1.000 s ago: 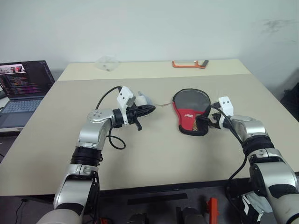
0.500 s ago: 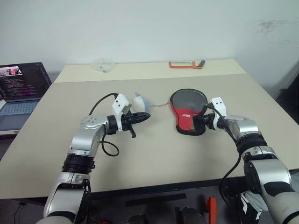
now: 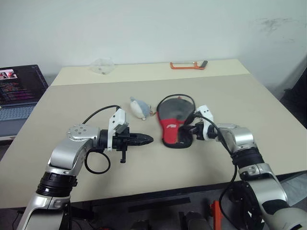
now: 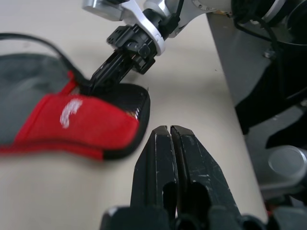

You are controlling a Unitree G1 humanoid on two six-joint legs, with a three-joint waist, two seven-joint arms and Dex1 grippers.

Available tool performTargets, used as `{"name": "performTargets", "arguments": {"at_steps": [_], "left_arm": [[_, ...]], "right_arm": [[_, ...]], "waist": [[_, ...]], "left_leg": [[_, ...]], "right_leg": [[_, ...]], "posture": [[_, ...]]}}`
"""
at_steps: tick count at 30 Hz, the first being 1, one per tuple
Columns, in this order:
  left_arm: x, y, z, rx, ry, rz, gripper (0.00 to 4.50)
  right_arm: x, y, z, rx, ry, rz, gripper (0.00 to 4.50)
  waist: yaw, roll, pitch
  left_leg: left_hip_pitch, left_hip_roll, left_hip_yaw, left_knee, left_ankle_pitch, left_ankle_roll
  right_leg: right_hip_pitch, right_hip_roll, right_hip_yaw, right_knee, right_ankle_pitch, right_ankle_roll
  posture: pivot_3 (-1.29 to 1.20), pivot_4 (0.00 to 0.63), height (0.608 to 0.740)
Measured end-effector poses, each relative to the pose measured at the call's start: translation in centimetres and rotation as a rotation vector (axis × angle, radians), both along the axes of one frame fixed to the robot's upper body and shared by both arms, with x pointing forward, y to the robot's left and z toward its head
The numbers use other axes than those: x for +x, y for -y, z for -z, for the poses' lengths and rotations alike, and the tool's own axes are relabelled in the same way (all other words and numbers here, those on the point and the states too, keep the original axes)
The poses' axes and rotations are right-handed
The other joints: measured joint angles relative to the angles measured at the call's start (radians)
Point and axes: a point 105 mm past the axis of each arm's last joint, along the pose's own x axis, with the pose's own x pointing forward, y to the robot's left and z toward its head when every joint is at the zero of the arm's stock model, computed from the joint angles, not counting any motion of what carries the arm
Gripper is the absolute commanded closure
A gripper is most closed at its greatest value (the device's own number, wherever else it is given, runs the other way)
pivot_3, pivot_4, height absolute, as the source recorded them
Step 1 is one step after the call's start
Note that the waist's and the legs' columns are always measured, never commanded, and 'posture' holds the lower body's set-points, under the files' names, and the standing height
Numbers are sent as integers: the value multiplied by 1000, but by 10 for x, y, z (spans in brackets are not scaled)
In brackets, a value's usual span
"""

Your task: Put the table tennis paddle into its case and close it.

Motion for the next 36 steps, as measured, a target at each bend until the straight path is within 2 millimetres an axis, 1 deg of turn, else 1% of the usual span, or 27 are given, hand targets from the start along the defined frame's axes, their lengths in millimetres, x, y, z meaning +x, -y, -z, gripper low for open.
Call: {"name": "performTargets", "arguments": {"at_steps": [3,6,11,13,17,20,24,32,36], "left_arm": [[-4,3,-2,-4,-4,26,4396],[-11,7,1,8,-22,57,4396],[-17,7,7,11,-45,71,4396],[-18,8,7,8,-47,74,4396],[-19,8,7,9,-55,75,4396],[-19,9,8,11,-59,77,4396],[-19,9,8,11,-60,78,4396],[-20,10,9,14,-64,81,4396],[-20,10,9,15,-65,82,4396]], "right_arm": [[-19,-13,2,16,-15,-47,4463],[-42,-15,10,22,-54,-47,4463],[-70,-5,15,28,-103,20,4463],[-77,-2,17,34,-122,56,4463],[-90,5,18,68,-165,156,4463],[-94,8,17,85,-188,208,4463],[-98,9,17,101,-215,256,4463],[-112,5,20,125,-262,300,4463],[-115,6,20,119,-264,300,4463]], "waist": [[6,0,0],[17,0,0],[35,0,0],[38,0,0],[44,0,0],[46,0,0],[48,0,0],[47,0,0],[47,0,0]], "left_leg": [[0,0,0,0,0,0],[0,0,0,-1,0,0],[0,0,-1,-2,0,0],[0,0,-1,-2,-2,4],[0,0,-1,-2,-2,4],[0,-1,-1,-1,-2,4],[0,-1,-1,-2,-2,4],[0,-1,-1,-2,-2,4],[1,-1,-1,-2,-2,4]], "right_leg": [[0,0,0,0,0,0],[0,0,0,-1,0,0],[0,0,-1,-2,0,0],[0,0,-1,-2,0,0],[1,0,-1,-1,0,0],[1,0,-1,-1,0,0],[1,0,-1,-1,0,0],[1,0,-1,-2,0,0],[1,0,-1,-1,0,0]], "posture": [[0,150,740],[0,150,740],[0,150,740],[0,150,740],[0,150,740],[0,150,740],[0,150,740],[0,150,740],[0,150,740]]}}
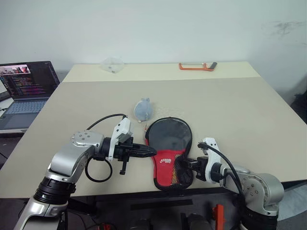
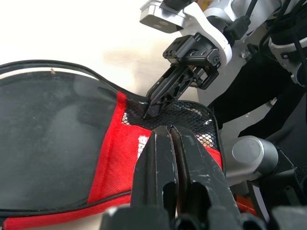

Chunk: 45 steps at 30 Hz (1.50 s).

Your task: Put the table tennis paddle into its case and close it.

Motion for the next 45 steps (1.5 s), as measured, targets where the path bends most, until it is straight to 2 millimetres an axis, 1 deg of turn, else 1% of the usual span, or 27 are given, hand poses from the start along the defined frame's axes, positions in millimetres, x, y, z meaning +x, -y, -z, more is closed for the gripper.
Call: {"name": "performTargets", "arguments": {"at_steps": [4,5,7,10,12,15,18,21,22,23,24,26,27,28,30,31,34,35,37,40,44,45], "left_arm": [[0,1,1,3,-4,4,4396],[-1,1,2,4,-5,5,4396],[0,1,2,3,-4,5,4396],[0,1,2,1,0,-6,4396],[0,1,5,0,-6,-17,4396],[0,-1,11,-2,-14,-42,4396],[1,-2,12,-6,-10,-72,4396],[3,-5,11,-12,2,-105,4396],[4,-6,11,-16,6,-123,4396],[8,-6,10,-30,14,-150,4396],[11,-5,9,-51,23,-178,4396],[18,-6,11,-71,22,-227,4396],[23,-8,13,-76,17,-263,4396],[27,-12,14,-80,16,-295,4396],[34,-20,17,-78,19,-355,4396],[38,-25,17,-79,25,-388,4396],[55,-40,17,-71,79,-508,3820],[60,-43,17,-70,94,-536,3531],[70,-52,16,-60,126,-607,2786],[86,-56,13,-59,170,-684,1747],[120,-65,-1,-84,223,-835,311],[126,-68,-4,-93,224,-863,31]], "right_arm": [[2,3,1,-25,9,8,4463],[3,4,1,-32,13,11,4224],[4,7,0,-31,17,24,3721],[8,15,-2,-51,32,46,2763],[7,20,-7,-79,56,34,2010],[-1,28,-16,-162,108,-56,1030],[-5,30,-29,-196,156,-136,6],[4,36,-53,-248,260,-178,6],[9,31,-60,-243,307,-204,6],[17,21,-69,-223,368,-240,6],[24,6,-77,-192,429,-281,6],[33,-20,-85,-138,505,-341,6],[39,-34,-82,-111,520,-360,6],[44,-43,-75,-97,515,-366,6],[53,-54,-57,-103,486,-362,6],[58,-57,-49,-111,476,-351,6],[69,-56,-30,-139,459,-300,0],[71,-54,-27,-147,456,-288,0],[74,-48,-21,-163,454,-255,0],[72,-44,-15,-165,442,-241,0],[72,-44,-15,-168,447,-240,0],[71,-45,-14,-168,447,-242,0]], "waist": [[0,0,0],[0,0,0],[0,0,0],[0,0,0],[0,0,0],[0,0,0],[-1,1,0],[-1,0,0],[-2,0,0],[-4,0,0],[-6,0,0],[-7,0,0],[-7,0,0],[-7,0,0],[-6,0,0],[-3,0,0],[5,0,0],[6,0,0],[5,0,0],[5,0,0],[4,0,0],[4,0,0]], "left_leg": [[0,0,0,0,0,0],[0,0,0,0,0,0],[0,0,0,0,0,0],[0,0,0,0,0,0],[0,0,0,0,0,0],[0,0,0,0,0,0],[0,0,0,0,0,0],[1,1,0,0,0,0],[1,1,0,0,0,0],[2,1,0,0,0,0],[2,2,0,0,0,0],[3,2,0,0,0,0],[3,2,0,0,0,0],[2,2,0,0,0,0],[1,1,0,0,1,-1],[0,0,0,0,3,-4],[-1,0,-1,0,3,-5],[-1,0,-1,0,3,-5],[-1,0,-1,0,3,-5],[-1,0,-1,0,3,-5],[0,0,-1,0,3,-5],[0,0,-1,0,3,-5]], "right_leg": [[0,0,0,0,0,0],[0,0,0,0,0,0],[0,0,0,0,0,0],[0,0,0,0,0,0],[0,0,0,0,0,0],[1,0,0,-1,0,0],[1,0,0,-1,0,0],[2,0,-1,0,0,0],[2,1,-1,0,0,0],[2,1,0,0,0,0],[2,1,0,0,0,0],[2,1,0,1,0,0],[2,1,0,1,0,0],[2,1,0,1,0,0],[1,1,0,0,0,0],[0,0,0,-1,0,0],[0,0,-1,-2,0,0],[0,0,-1,-2,0,0],[0,0,-1,-2,0,0],[0,0,-1,-2,0,0],[0,0,-1,0,0,0],[0,0,-1,0,0,0]], "posture": [[0,150,740],[0,150,740],[0,150,740],[0,150,740],[0,150,740],[0,150,740],[0,150,740],[0,150,740],[0,150,740],[0,150,740],[0,150,740],[0,150,740],[0,150,740],[0,150,740],[0,150,740],[0,150,740],[0,150,740],[0,150,740],[0,150,740],[0,150,740],[0,150,740],[0,150,740]]}}
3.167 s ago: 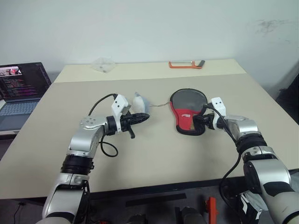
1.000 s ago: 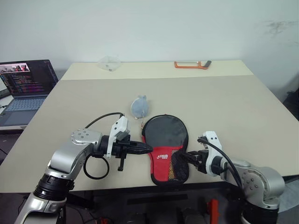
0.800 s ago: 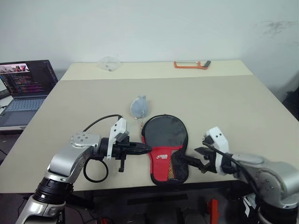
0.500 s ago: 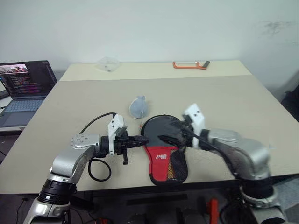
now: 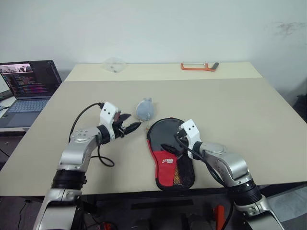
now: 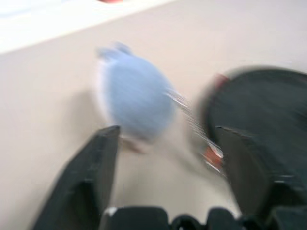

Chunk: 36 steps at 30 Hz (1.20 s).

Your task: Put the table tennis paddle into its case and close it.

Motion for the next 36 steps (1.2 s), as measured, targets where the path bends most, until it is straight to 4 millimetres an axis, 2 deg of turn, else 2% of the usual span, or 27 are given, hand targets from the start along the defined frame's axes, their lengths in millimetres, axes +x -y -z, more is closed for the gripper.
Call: {"name": "performTargets", "arguments": {"at_steps": [4,9,17,22,25,30,36], "left_arm": [[20,-2,-4,-23,-12,-44,31],[41,12,7,-32,-95,-34,31],[52,24,21,-1,-166,-29,31],[55,24,25,25,-171,-66,31],[56,20,27,37,-167,-93,610],[57,17,29,44,-165,-113,2418],[57,16,29,44,-165,-118,4388]], "right_arm": [[-1,-2,0,1,3,-3,0],[0,-4,0,-4,14,20,0],[2,-4,-1,-7,21,42,0],[4,-2,-1,-21,34,59,0],[6,-1,-4,-28,63,69,0],[11,-5,-16,-16,125,62,0],[14,-8,3,-75,100,58,0]], "waist": [[-4,0,0],[-2,0,0],[-6,-1,0],[-6,-1,0],[-6,-1,0],[-6,-1,0],[-6,-1,0]], "left_leg": [[0,0,1,0,0,0],[-1,-1,0,1,0,0],[-1,-1,1,1,0,0],[-1,-1,1,1,0,0],[0,-1,1,1,0,0],[0,-1,0,1,0,0],[0,-1,0,3,0,0]], "right_leg": [[0,0,0,0,0,0],[0,0,0,0,0,0],[-1,0,0,0,0,0],[-1,0,0,1,0,0],[-1,0,0,2,0,0],[-1,0,0,3,0,0],[0,0,0,4,0,0]], "posture": [[0,150,740],[0,150,740],[0,150,740],[0,150,740],[0,150,740],[0,150,740],[0,150,740]]}}
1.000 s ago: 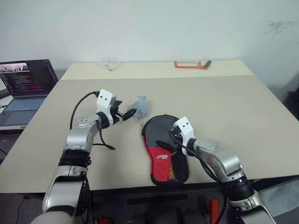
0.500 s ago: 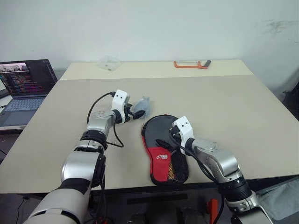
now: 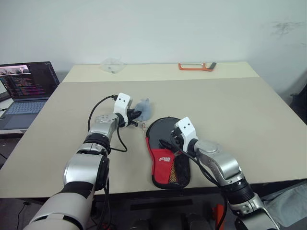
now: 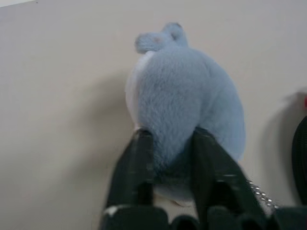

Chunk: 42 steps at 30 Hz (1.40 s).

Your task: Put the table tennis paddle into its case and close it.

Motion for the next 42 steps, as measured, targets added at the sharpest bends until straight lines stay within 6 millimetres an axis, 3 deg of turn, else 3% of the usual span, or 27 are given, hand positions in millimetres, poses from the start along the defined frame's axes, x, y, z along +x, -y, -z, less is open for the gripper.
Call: {"name": "performTargets", "arguments": {"at_steps": [13,23,27,34,42], "left_arm": [[0,0,2,54,5,3,4484],[5,23,-1,310,52,94,4484],[9,51,-6,431,98,147,4484],[12,96,-22,634,253,248,4484],[3,145,-21,851,428,400,4484]], "right_arm": [[-4,-5,6,-55,20,-28,0],[-10,-6,18,-87,6,-27,0],[-13,-6,23,-91,-9,-34,0],[-20,-12,25,-78,-13,-50,0],[-29,-13,27,-64,-18,-54,0]], "waist": [[-1,-1,-2],[3,-1,-15],[4,-1,-15],[0,-1,-15],[3,-2,-15]], "left_leg": [[1,0,0,1,0,0],[6,0,-1,1,-2,4],[15,0,-1,-2,-3,4],[16,0,-1,-4,-3,4],[16,0,-1,-4,-3,4]], "right_leg": [[1,0,0,0,0,0],[7,1,-1,-1,0,0],[17,1,-1,-4,-1,1],[16,1,0,-5,-1,1],[17,1,0,-5,-1,2]], "posture": [[0,150,740],[0,150,740],[0,150,740],[0,150,740],[0,150,740]]}}
